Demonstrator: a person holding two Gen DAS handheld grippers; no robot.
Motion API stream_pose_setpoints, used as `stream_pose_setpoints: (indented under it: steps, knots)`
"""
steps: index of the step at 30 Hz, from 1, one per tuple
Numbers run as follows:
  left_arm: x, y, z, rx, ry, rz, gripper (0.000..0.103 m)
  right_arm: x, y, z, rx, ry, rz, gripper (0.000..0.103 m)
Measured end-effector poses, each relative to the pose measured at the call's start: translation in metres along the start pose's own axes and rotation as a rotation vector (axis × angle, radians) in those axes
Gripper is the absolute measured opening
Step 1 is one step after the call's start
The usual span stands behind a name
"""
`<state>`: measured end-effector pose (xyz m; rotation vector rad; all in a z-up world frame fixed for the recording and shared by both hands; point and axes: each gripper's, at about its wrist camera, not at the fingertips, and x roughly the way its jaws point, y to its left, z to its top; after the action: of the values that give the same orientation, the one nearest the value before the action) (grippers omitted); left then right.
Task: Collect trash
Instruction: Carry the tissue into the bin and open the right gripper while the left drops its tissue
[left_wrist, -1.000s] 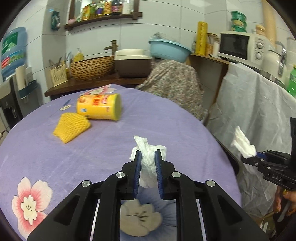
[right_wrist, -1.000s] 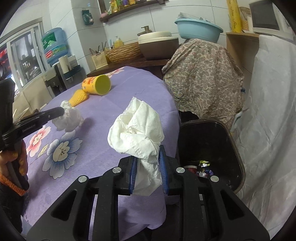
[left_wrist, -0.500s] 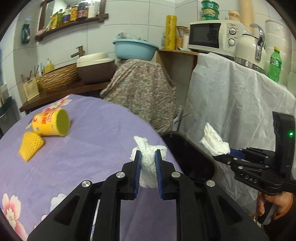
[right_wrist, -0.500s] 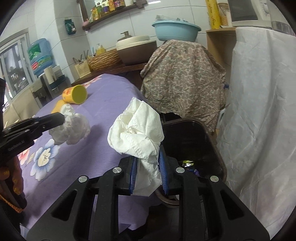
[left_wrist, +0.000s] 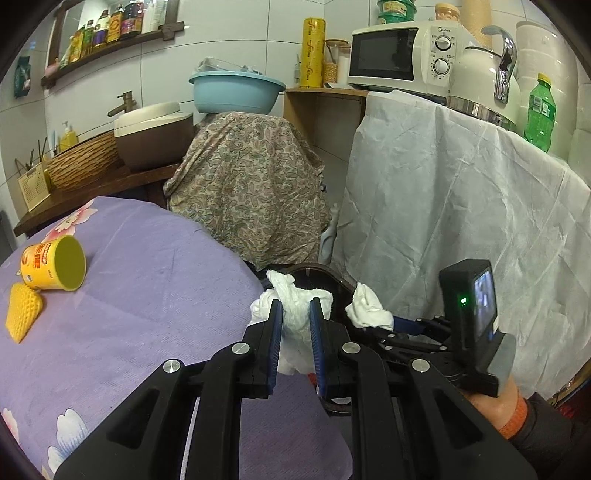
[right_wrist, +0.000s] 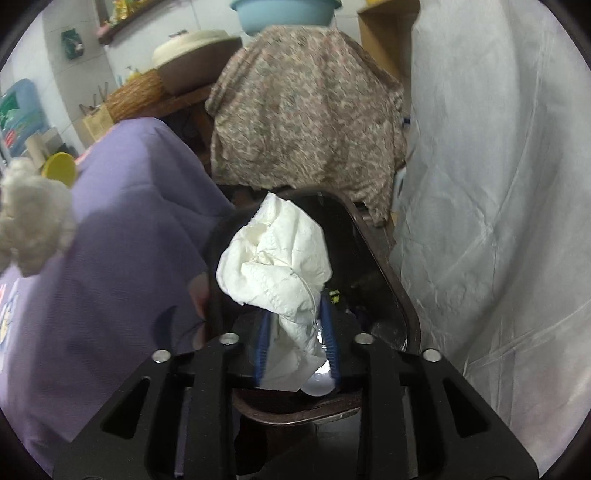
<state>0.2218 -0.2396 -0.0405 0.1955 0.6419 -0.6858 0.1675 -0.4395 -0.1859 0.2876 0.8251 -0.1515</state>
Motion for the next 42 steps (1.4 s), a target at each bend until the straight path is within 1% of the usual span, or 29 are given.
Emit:
stream_pose_setpoints:
  steps: [1,3,5,10,15,18,20,24,28,29,30,32,34,40,42]
  knots:
    - [0.002,-0.002,0.001,0.003,0.003,-0.001,0.016,0.004,-0.002,-0.002,0.008,0.006,-0.001,0.038]
    - [0.006,-0.005,0.002,0.008,0.009,-0.006,0.016,0.008,-0.004,-0.005,0.020,0.008,-0.014,0.058]
    - [0.011,-0.008,0.001,0.014,0.019,-0.014,0.016,0.009,-0.003,-0.007,0.016,0.009,-0.022,0.064]
    - [0.023,-0.021,0.006,0.037,0.035,-0.030,0.016,0.007,0.000,-0.013,-0.009,0.027,-0.034,0.067]
    - [0.037,-0.036,0.016,0.072,0.043,-0.038,0.016,-0.008,0.002,-0.020,-0.020,0.015,-0.040,0.073]
    - [0.050,-0.043,0.019,0.083,0.064,-0.042,0.016,-0.015,0.001,-0.024,-0.018,0.011,-0.050,0.076]
    - [0.062,-0.046,0.020,0.079,0.090,-0.046,0.016,-0.019,-0.003,-0.026,-0.010,0.009,-0.055,0.076]
    - [0.081,-0.048,0.022,0.074,0.126,-0.032,0.016,-0.025,-0.008,-0.032,0.013,0.016,-0.061,0.077]
    - [0.093,-0.052,0.023,0.079,0.143,-0.025,0.018,-0.029,-0.011,-0.037,0.023,0.015,-0.062,0.077]
    - [0.094,-0.053,0.023,0.078,0.142,-0.028,0.021,-0.030,-0.011,-0.038,0.024,0.013,-0.062,0.077]
    - [0.095,-0.053,0.023,0.073,0.148,-0.040,0.032,-0.031,-0.011,-0.039,0.025,0.013,-0.063,0.077]
    - [0.094,-0.052,0.023,0.058,0.144,-0.047,0.067,-0.031,-0.011,-0.039,0.025,0.013,-0.065,0.077]
    - [0.089,-0.050,0.022,0.043,0.115,-0.042,0.080,-0.031,-0.013,-0.040,0.027,0.013,-0.063,0.077]
    - [0.069,-0.040,0.025,-0.007,0.074,-0.042,0.090,-0.031,-0.013,-0.040,0.029,0.015,-0.060,0.077]
    - [0.061,-0.033,0.024,-0.033,0.066,-0.046,0.092,-0.032,-0.013,-0.040,0.030,0.015,-0.058,0.077]
